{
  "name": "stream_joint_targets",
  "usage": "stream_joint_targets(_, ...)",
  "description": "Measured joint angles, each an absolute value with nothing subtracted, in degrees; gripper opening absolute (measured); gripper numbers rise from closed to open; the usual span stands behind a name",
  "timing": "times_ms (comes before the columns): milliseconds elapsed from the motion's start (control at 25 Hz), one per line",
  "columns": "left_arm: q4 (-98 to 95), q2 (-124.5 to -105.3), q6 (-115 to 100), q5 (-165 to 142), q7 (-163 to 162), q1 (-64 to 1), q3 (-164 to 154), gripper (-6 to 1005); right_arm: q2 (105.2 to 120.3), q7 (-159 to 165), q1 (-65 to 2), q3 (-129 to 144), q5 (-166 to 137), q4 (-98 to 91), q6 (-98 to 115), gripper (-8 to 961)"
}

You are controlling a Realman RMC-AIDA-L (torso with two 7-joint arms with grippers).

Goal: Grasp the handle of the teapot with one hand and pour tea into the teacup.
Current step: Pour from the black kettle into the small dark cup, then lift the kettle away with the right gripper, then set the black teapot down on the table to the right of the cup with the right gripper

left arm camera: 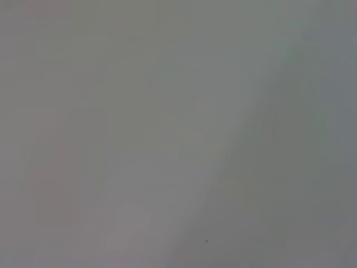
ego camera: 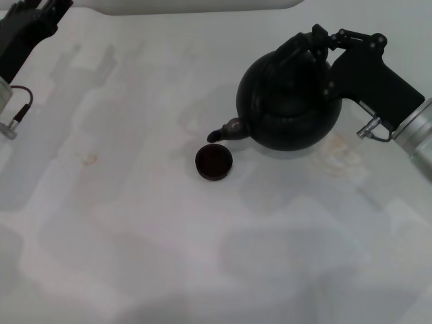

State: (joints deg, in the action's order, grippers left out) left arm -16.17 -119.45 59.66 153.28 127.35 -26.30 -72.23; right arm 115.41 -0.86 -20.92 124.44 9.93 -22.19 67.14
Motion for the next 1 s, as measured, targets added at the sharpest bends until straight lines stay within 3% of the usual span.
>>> stream_joint_targets(400,-16.1,-119.44,59.8,153.3,127.6,-26.3,-72.3,774,115.28,19.8,-19.4,119.4,10.2,-15.6,74.1,120)
stream_joint_targets(1000,-16.0,-119.44,59.7,153.3,127.7,-26.3,-72.4,774,115.49,21.6,-16.1,119.5,12.8,-10.8,74.4,141)
